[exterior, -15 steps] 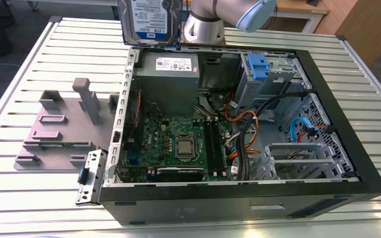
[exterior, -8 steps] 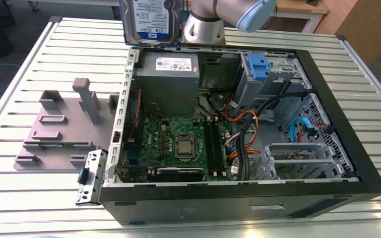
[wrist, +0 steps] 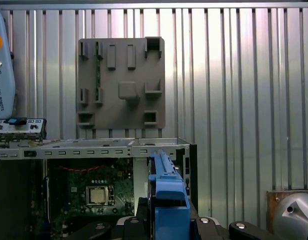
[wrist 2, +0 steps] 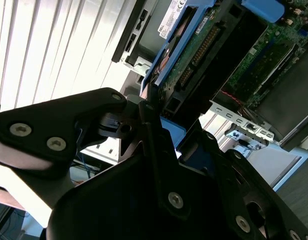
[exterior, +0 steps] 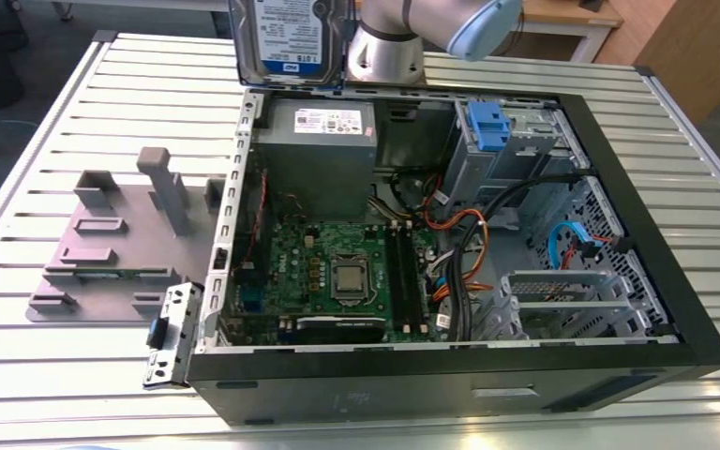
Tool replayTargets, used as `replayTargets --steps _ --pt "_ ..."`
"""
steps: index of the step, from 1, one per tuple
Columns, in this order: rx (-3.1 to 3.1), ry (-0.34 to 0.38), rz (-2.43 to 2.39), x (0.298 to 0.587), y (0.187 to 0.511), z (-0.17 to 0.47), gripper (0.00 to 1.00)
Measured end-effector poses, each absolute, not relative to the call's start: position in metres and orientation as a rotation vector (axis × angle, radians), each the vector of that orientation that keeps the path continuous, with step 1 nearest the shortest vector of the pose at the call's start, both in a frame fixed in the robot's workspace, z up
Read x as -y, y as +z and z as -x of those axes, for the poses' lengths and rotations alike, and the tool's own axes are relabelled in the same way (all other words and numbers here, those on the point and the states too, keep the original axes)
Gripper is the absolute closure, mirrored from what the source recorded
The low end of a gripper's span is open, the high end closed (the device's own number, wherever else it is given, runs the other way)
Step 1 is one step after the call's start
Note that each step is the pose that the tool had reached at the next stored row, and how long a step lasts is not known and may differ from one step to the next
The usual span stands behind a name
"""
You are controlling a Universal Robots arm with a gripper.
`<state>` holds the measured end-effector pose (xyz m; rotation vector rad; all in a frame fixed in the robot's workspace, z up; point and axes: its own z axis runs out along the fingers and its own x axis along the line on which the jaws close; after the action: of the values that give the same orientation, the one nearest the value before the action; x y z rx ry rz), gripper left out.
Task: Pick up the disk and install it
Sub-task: 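Pick up the disk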
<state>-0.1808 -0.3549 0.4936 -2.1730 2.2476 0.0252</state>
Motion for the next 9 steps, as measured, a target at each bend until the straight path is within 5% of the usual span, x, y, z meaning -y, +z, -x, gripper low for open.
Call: replayTargets --steps 9 --pt "-2.248 0.025 2.173 0.3549 0.4935 0.1783 0.64"
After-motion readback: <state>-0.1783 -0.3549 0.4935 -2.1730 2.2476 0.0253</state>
